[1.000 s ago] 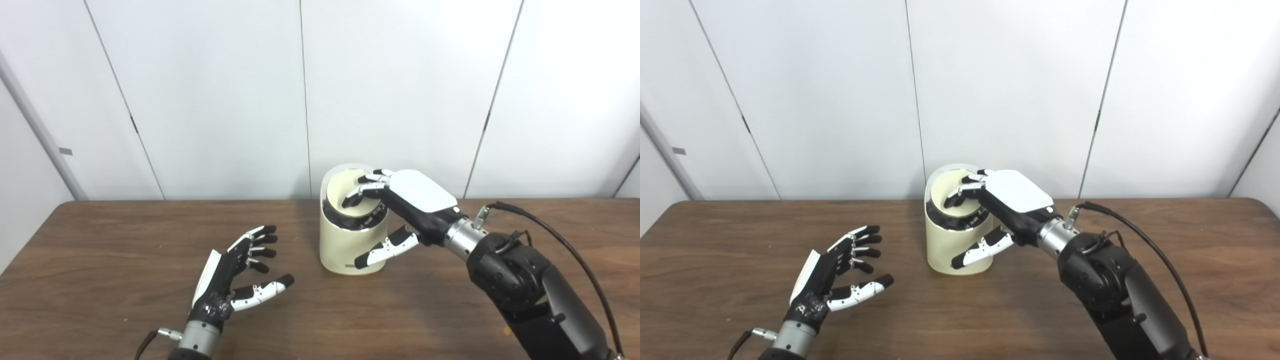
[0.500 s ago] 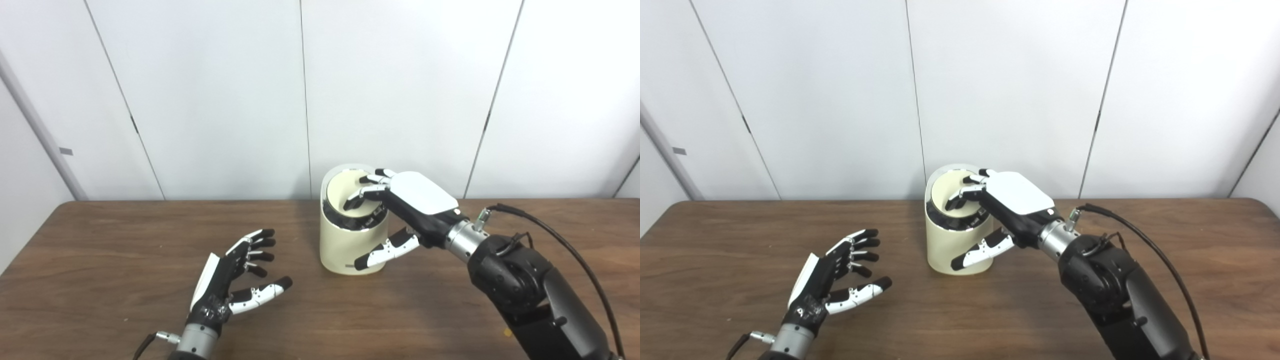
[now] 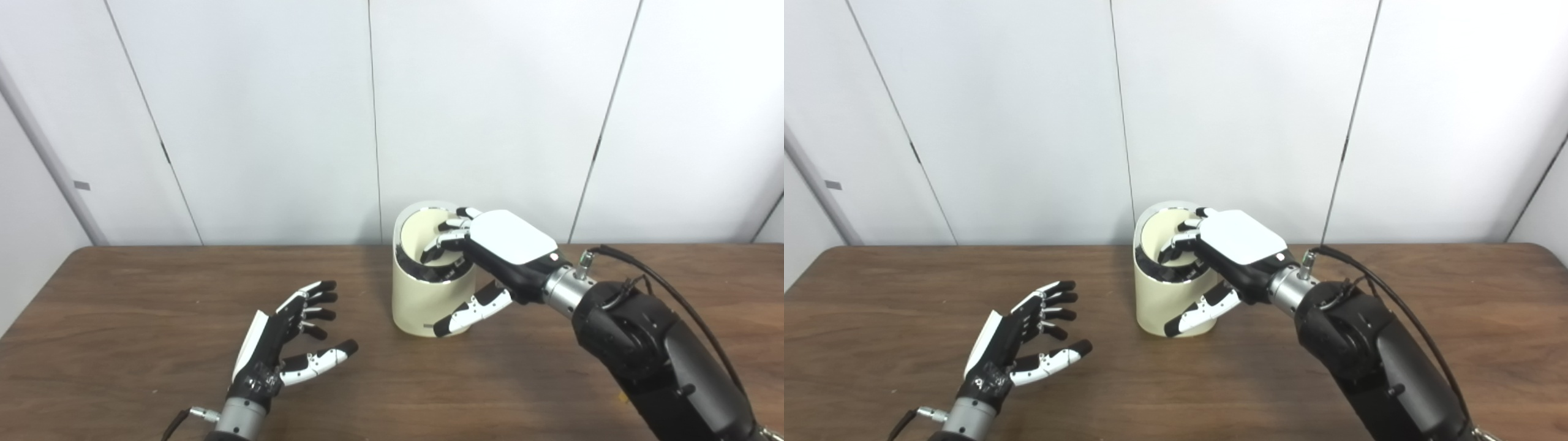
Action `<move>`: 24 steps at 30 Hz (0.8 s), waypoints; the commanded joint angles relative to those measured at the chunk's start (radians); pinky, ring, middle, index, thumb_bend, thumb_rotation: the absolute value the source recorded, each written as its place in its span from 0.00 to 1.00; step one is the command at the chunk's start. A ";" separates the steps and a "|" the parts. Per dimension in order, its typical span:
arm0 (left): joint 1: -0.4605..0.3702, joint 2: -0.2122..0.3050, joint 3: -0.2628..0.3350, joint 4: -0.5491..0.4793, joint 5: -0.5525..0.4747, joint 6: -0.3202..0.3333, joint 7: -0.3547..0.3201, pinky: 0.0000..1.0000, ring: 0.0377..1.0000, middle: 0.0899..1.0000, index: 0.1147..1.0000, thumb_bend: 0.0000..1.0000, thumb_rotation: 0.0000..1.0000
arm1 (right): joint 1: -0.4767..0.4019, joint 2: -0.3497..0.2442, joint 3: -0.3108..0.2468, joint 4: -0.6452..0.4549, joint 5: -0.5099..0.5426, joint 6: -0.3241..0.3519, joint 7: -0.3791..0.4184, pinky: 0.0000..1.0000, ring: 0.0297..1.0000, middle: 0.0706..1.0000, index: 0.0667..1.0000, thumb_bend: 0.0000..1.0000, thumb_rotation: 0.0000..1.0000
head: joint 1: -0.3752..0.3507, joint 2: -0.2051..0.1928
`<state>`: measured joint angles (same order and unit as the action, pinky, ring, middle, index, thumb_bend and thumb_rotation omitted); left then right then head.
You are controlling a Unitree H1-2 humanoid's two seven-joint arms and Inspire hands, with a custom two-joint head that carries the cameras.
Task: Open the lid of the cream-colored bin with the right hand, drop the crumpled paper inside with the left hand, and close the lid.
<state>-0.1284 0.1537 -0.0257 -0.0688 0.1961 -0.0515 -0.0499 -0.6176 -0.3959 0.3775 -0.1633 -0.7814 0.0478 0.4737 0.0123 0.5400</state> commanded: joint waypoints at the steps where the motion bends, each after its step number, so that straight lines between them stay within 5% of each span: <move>1: -0.021 0.005 0.004 -0.037 -0.002 -0.009 0.005 0.59 0.70 0.78 0.82 0.73 0.20 | -0.003 -0.021 0.014 0.002 -0.014 0.021 0.067 0.98 0.89 0.70 0.70 0.81 0.64 | 0.001 0.001; 7: -0.022 0.006 0.005 -0.031 -0.004 -0.013 0.006 0.59 0.70 0.78 0.82 0.73 0.19 | -0.002 -0.019 0.006 0.003 -0.009 0.019 0.056 0.97 0.89 0.70 0.70 0.80 0.63 | 0.001 -0.001; 15: -0.024 0.008 0.004 -0.025 -0.004 -0.021 0.005 0.59 0.70 0.78 0.81 0.73 0.21 | 0.013 0.025 -0.101 -0.020 0.078 -0.001 -0.075 0.98 0.90 0.76 0.77 0.75 0.57 | 0.000 -0.005; 24: -0.024 0.006 0.002 -0.033 -0.003 -0.017 0.004 0.58 0.70 0.78 0.81 0.72 0.19 | 0.056 0.082 -0.232 -0.053 0.158 0.010 -0.187 0.70 0.85 0.89 0.91 0.77 0.49 | -0.001 -0.004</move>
<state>-0.1284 0.1541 -0.0269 -0.0725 0.1956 -0.0504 -0.0509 -0.5397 -0.3284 0.1670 -0.1792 -0.6503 0.0699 0.3305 0.0107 0.5354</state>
